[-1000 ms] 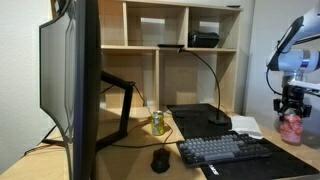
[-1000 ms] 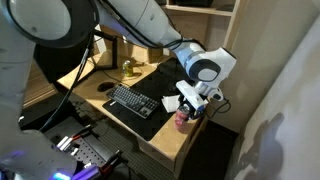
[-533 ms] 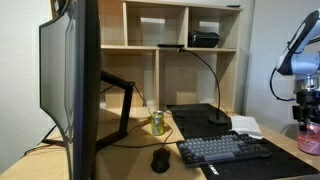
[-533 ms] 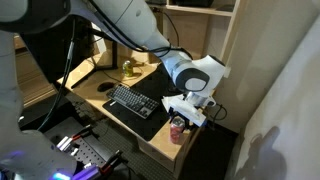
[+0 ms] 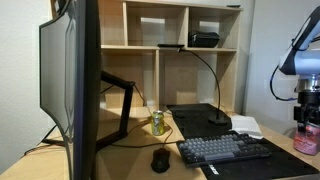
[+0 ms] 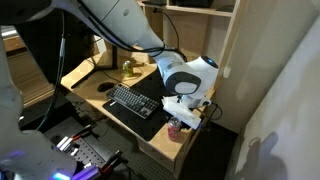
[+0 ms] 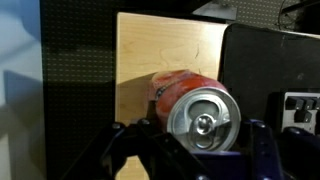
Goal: Move the pink can to the back right corner of the desk
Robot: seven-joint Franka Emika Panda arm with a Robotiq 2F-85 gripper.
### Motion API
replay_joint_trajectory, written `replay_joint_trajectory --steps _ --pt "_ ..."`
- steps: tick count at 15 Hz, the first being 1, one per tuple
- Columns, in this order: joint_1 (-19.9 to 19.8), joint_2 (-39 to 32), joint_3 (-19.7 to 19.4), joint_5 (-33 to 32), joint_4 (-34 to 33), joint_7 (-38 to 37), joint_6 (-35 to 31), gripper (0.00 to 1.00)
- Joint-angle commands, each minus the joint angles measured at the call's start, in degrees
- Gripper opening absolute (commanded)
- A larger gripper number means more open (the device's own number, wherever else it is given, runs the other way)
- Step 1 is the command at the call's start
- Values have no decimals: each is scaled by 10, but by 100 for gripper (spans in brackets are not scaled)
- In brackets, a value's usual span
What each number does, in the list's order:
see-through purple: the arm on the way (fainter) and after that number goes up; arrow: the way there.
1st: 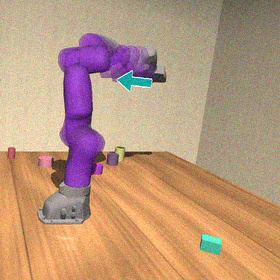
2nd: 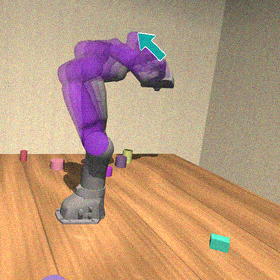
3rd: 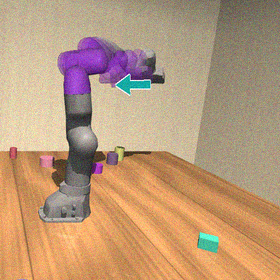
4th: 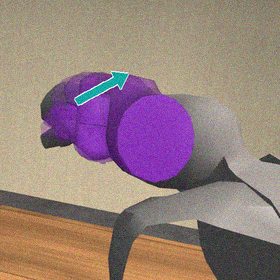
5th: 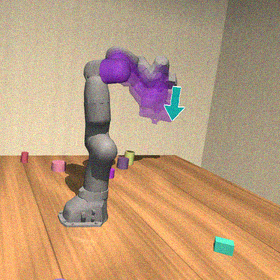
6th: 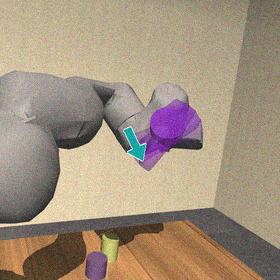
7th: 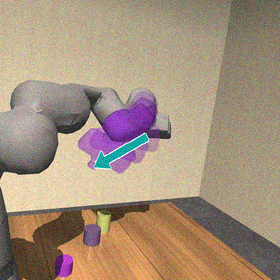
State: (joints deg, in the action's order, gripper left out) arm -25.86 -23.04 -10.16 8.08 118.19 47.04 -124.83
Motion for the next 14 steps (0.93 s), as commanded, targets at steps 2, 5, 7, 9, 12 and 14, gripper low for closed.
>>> replay_joint_trajectory --steps 2,5,7,9,12,14 --pt "-2 -2 4 18 5 2 -25 42" --pt "-2 -1 4 24 3 5 -63 42" --pt "0 0 3 18 5 -1 -73 42" --pt "2 1 4 13 6 3 -76 42" --pt "1 0 8 6 3 27 -62 42" --pt "3 0 8 0 3 38 -60 42"
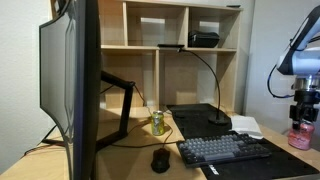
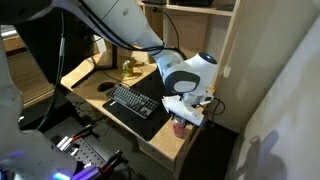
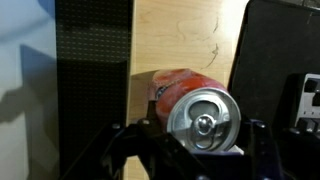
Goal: Move the pink can to the back right corner of the desk
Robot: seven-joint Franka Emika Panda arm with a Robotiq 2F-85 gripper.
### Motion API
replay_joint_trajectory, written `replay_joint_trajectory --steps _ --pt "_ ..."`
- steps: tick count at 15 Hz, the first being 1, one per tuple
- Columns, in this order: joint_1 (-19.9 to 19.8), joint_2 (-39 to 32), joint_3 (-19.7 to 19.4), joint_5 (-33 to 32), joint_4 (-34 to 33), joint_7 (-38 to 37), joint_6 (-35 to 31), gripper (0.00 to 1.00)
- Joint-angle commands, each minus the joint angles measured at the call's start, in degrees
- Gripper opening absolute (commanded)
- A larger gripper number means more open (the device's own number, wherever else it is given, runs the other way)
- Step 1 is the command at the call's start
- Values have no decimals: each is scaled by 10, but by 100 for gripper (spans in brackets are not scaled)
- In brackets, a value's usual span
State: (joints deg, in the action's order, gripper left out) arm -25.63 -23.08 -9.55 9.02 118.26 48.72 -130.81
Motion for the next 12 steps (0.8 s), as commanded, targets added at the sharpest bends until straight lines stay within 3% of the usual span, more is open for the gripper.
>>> replay_joint_trajectory --steps 1,5,6,9,12 --pt "2 0 1 -14 3 22 -3 42" --pt "5 0 -2 -35 2 26 0 42" --pt "6 0 -2 -37 2 24 1 89" --pt "4 0 0 -41 1 29 11 100" --pt "3 0 1 -40 0 39 22 100"
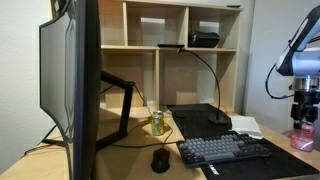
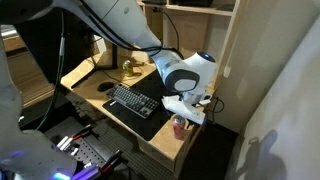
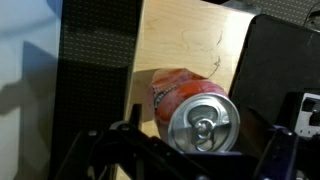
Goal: Move the pink can to the back right corner of the desk
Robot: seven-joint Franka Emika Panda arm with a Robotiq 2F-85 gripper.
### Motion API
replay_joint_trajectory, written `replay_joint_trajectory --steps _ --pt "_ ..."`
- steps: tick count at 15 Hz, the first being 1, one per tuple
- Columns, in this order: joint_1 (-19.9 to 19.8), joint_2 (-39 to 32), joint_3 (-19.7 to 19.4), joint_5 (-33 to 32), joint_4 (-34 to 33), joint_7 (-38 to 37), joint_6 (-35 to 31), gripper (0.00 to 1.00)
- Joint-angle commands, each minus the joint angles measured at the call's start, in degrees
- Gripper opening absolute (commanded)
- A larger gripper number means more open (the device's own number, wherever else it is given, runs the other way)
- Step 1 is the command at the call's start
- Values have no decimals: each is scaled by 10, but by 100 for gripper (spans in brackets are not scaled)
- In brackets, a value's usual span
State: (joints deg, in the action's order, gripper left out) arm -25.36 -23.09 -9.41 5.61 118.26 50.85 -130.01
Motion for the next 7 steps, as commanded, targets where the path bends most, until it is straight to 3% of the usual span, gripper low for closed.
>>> replay_joint_trajectory --steps 1,7 --pt "0 0 0 -4 0 20 12 100" --pt "3 0 -3 -3 -1 1 9 100"
